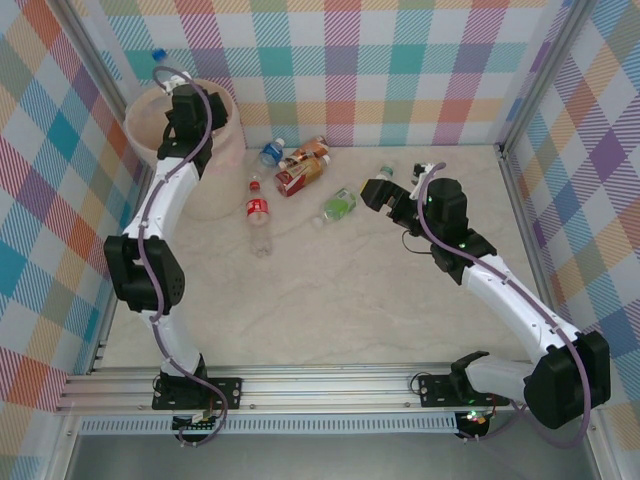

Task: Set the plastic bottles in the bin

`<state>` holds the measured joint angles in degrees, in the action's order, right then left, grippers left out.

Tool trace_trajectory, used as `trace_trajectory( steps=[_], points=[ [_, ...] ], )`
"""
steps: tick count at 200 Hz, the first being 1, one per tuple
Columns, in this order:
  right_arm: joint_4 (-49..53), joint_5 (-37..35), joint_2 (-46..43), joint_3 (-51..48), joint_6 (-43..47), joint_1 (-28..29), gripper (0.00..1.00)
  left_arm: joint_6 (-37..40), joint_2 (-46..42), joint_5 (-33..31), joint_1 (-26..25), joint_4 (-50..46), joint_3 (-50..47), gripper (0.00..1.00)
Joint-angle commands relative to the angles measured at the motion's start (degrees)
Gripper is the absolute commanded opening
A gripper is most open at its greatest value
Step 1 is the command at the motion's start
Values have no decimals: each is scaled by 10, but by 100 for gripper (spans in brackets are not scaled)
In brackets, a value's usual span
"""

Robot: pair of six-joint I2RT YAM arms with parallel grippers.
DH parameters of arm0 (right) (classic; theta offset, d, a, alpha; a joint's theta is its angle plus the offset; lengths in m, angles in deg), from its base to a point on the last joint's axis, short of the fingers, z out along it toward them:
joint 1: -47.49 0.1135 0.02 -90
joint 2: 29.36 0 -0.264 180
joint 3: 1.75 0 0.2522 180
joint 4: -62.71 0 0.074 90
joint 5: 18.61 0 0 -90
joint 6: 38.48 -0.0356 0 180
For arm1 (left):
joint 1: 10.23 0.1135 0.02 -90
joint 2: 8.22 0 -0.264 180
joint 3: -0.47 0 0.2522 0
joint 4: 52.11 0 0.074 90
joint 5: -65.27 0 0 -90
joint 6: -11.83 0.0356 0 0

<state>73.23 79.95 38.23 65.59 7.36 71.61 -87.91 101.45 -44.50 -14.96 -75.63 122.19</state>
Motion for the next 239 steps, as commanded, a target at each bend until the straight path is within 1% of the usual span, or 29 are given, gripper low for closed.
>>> trace_trajectory(
  steps=[1,6,17,51,89,115,132,150,168,185,212,223,239],
  points=[
    [3,-1,-14,14,-4,1,100,-14,17,6,8,-56,70,88],
    [3,-2,-14,14,-4,1,100,-15,18,1,9,-77,76,91],
    [4,-3,-15,13,-4,1,100,-17,15,6,12,-81,79,95],
    [4,-8,-13,12,0,0,100,-17,0,48,16,-99,82,100],
    [-3,-5,-7,12,2,1,100,-38,-20,100,15,-141,90,100],
    [-8,-4,-4,11,5,0,100,-61,-42,105,3,-175,93,100],
    [-4,-6,-2,10,4,1,100,-65,-59,91,-16,-196,91,100],
    [-3,-14,-4,5,1,1,100,-68,-80,65,-46,-212,83,100],
    [-5,-19,-5,-1,2,1,100,-67,-99,35,-91,-227,69,100],
    [-2,-21,-4,-2,5,1,100,-58,-116,10,-137,-214,34,100],
    [3,-21,-2,-1,9,1,100,-58,-120,-30,-197,-216,2,100],
    [9,-22,-1,-1,12,1,100,-69,-121,-43,-211,-219,-13,100],
    [18,-28,0,-1,20,1,100,-88,-124,-37,-226,-219,-40,100]
  ],
)
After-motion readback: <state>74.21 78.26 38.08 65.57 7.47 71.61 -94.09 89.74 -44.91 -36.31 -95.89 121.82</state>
